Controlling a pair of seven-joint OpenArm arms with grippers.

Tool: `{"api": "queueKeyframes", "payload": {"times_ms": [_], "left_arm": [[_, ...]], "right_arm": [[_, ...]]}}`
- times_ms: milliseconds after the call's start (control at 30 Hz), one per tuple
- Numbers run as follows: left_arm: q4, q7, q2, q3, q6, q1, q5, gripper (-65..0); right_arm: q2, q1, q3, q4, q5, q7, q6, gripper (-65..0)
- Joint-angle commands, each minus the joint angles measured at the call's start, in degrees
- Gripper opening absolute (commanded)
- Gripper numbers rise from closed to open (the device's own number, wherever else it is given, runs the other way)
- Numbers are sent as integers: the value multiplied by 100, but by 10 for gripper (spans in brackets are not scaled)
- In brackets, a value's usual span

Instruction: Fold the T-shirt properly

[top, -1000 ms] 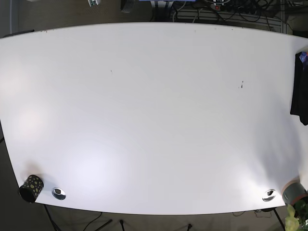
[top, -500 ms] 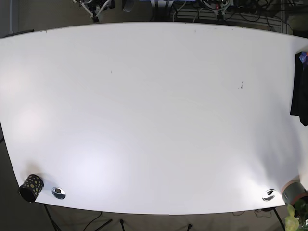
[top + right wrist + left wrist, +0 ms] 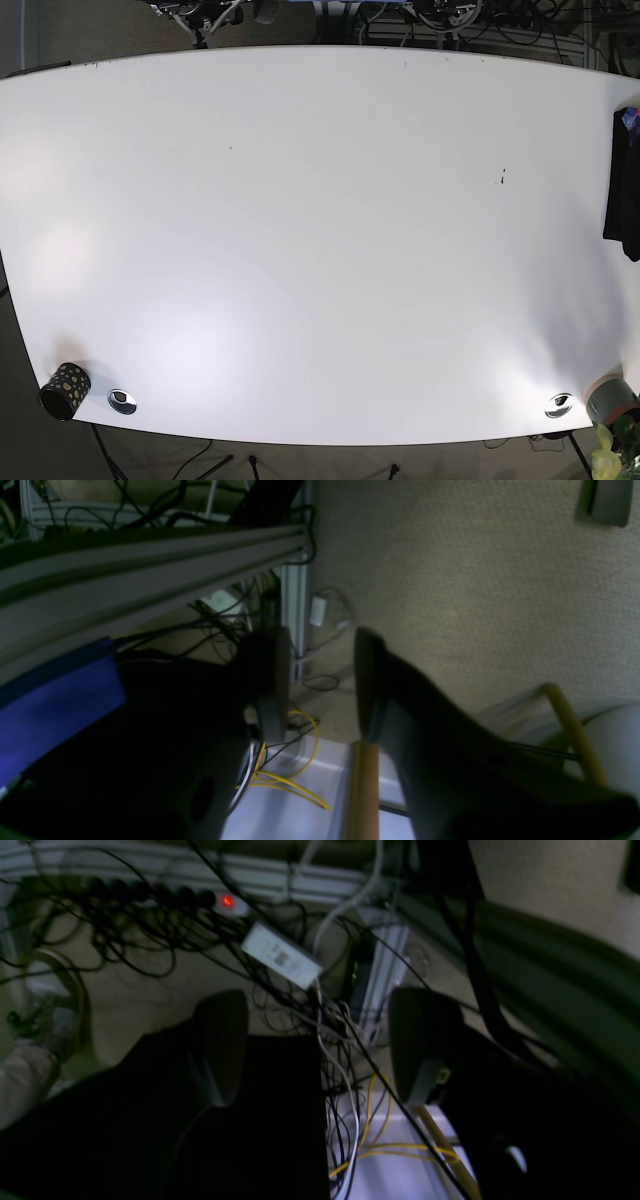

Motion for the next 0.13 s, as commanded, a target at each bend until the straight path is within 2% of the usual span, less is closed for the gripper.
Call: {"api": "queueKeyframes", "payload": {"times_ms": [0, 100], "left_arm": [[44, -19, -19, -3, 127, 5, 2, -243], [44, -19, -28, -3, 144, 5, -16, -243]], "right_arm": [[32, -5, 6, 19, 23, 39, 33, -453], [32, -5, 6, 19, 23, 39, 33, -453]]}}
